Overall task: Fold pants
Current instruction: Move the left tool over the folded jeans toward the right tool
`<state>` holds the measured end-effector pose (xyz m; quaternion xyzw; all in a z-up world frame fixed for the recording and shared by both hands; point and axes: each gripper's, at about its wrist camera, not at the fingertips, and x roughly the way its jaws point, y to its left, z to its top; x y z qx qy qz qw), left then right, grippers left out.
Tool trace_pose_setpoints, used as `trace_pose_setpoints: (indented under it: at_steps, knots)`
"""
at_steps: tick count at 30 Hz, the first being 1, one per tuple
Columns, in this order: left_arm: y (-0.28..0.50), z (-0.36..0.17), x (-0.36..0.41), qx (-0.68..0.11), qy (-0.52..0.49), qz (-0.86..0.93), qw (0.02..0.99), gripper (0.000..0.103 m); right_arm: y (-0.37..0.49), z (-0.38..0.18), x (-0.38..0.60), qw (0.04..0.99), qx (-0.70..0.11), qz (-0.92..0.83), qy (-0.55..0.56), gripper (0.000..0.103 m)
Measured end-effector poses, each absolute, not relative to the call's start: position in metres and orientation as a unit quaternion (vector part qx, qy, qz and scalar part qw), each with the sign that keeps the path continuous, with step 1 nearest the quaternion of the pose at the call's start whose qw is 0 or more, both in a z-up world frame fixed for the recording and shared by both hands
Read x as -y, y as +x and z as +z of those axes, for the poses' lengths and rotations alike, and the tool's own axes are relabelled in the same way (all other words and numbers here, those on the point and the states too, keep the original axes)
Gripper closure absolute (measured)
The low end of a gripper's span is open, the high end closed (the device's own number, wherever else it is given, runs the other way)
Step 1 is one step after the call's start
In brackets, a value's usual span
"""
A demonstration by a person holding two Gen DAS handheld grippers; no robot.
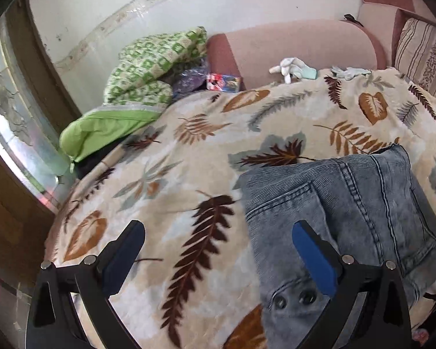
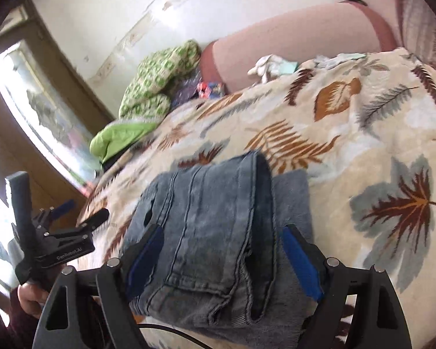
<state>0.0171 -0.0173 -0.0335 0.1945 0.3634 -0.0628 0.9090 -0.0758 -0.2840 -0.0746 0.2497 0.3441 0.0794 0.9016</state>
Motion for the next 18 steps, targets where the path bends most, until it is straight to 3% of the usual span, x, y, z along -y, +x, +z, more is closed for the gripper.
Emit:
trace_pose_setpoints:
  at_steps: [5,18]
  knots:
    - [0.044,-0.084,0.033,-0.436,0.194,-0.076,0.876,0.002,-0.074,-0.076,0.301,0.9,-0.337,0.044,0.274,0.021]
    - [0.041,-0.1,0.024,-0.425,0.147,-0.095,0.888,0.0,-0.01,-0.12,0.276,0.87,-0.422,0.046,0.252,0.02]
